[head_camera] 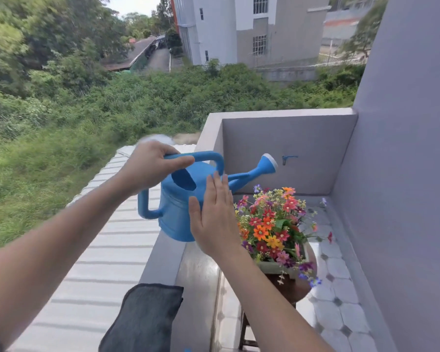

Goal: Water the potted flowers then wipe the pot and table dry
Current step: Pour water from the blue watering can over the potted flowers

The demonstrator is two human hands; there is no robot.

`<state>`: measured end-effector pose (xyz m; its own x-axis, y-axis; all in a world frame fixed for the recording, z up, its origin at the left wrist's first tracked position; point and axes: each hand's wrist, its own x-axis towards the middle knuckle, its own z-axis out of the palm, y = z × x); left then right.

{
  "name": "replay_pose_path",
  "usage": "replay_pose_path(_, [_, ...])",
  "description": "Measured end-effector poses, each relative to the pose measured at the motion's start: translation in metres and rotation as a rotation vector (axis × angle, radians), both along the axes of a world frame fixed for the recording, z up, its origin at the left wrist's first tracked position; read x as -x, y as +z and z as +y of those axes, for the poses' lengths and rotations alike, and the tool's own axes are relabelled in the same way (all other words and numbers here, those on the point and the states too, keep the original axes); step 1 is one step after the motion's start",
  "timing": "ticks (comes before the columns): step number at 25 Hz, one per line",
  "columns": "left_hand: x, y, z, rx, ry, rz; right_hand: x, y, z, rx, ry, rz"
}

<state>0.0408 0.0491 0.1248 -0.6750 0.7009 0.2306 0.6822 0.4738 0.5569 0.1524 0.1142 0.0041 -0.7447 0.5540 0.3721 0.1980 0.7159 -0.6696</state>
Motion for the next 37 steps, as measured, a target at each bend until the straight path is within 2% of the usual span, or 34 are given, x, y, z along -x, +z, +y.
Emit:
replay_pose_path(7, [-0.023,0.029,0.032,0.318,-0.139,0.226,-0.012,0.004,-0.014,0.261,-0.018,0.043])
replay_pose_path(17, [-0.041,0.055,0.053,0.482,-0.229,0.457,0.003,0.017,-0.02,0.38,0.029,0.137])
replay_pose_path(27, [-0.043,0.06,0.029,0.606,-0.165,0.45,0.0,0.021,-0.051,0.481,0.15,0.135])
replay_pose_path(33, [-0.053,0.055,0.017,0.624,-0.186,0.364,-0.013,0.013,-0.072,0.489,0.071,0.158])
replay_pose_path(37, [-0.061,0.055,0.021,0.557,-0.209,0.343,-0.025,0.015,-0.063,0.437,-0.007,0.174])
